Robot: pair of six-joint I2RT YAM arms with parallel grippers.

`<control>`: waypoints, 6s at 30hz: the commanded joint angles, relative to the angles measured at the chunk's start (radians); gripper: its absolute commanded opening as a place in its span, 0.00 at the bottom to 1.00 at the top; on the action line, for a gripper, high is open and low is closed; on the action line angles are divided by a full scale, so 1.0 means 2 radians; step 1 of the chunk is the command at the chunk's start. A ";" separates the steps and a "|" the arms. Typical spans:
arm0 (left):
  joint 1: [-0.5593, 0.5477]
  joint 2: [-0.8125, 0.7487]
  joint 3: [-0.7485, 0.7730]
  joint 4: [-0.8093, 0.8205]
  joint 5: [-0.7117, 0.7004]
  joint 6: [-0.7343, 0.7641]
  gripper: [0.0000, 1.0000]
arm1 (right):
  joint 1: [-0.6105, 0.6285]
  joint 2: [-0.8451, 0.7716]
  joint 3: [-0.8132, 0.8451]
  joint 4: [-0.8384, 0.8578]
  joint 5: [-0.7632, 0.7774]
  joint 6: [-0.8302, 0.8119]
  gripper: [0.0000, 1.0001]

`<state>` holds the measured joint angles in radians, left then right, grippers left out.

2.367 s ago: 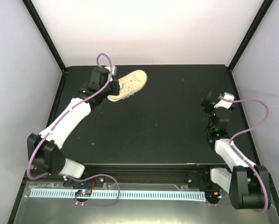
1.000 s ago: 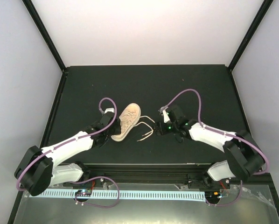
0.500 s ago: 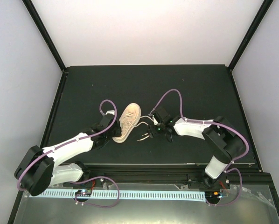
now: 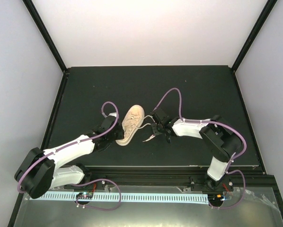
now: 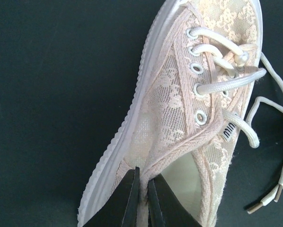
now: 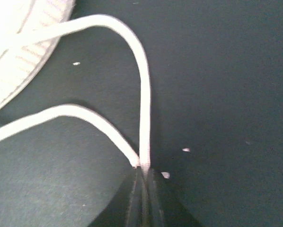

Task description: Tie the shoes

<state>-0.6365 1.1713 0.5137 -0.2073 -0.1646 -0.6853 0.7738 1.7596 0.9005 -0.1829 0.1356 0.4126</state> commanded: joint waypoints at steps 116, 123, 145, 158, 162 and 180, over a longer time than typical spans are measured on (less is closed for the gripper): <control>-0.012 0.043 0.035 0.212 0.295 0.135 0.74 | -0.045 -0.253 -0.012 0.083 -0.177 -0.021 0.02; -0.012 0.110 0.053 0.252 0.303 0.133 0.63 | -0.045 -0.251 -0.012 0.078 -0.170 -0.021 0.02; -0.010 0.101 0.038 0.251 0.256 0.090 0.06 | -0.045 -0.077 0.126 0.001 -0.120 -0.037 0.34; -0.008 0.101 0.046 0.227 0.260 0.104 0.05 | -0.046 -0.237 0.031 -0.117 -0.059 0.023 0.86; -0.008 0.099 0.045 0.229 0.281 0.128 0.02 | -0.046 -0.316 -0.065 -0.186 -0.054 0.093 0.86; -0.008 0.091 0.035 0.229 0.295 0.131 0.04 | -0.043 -0.242 -0.147 -0.213 -0.069 0.172 0.51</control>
<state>-0.6601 1.3857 0.5880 0.2359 0.4019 -0.4297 0.6800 1.2617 0.6159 -0.6552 0.0116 0.7498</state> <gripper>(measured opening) 0.040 0.557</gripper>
